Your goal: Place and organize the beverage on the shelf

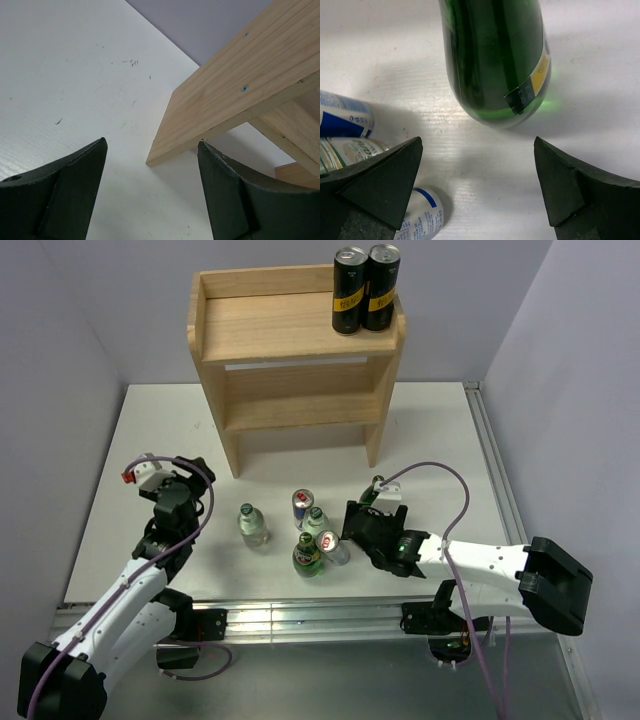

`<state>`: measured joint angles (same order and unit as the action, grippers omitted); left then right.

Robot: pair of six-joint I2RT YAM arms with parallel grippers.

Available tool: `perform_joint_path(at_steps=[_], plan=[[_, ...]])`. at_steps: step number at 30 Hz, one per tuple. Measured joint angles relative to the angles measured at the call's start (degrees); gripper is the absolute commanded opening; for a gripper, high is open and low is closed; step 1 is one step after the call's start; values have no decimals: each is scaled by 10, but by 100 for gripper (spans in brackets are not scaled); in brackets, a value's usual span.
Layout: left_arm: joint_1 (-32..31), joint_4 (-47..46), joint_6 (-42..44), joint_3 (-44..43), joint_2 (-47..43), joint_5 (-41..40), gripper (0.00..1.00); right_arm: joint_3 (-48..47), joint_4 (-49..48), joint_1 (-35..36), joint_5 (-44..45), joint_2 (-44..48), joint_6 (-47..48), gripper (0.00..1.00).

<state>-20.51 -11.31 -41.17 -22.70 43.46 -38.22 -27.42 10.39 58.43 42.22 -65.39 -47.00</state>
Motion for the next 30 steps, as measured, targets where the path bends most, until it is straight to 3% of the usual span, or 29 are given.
perform_joint_path(at_steps=[16, 30], plan=[[0, -24, 0, 5, 13, 9, 79, -12, -8, 8, 102, -76, -48, 100], [0, -40, 1, 16, 24, 8, 79, -13, -209, -10, 168, -212, 21, 100]])
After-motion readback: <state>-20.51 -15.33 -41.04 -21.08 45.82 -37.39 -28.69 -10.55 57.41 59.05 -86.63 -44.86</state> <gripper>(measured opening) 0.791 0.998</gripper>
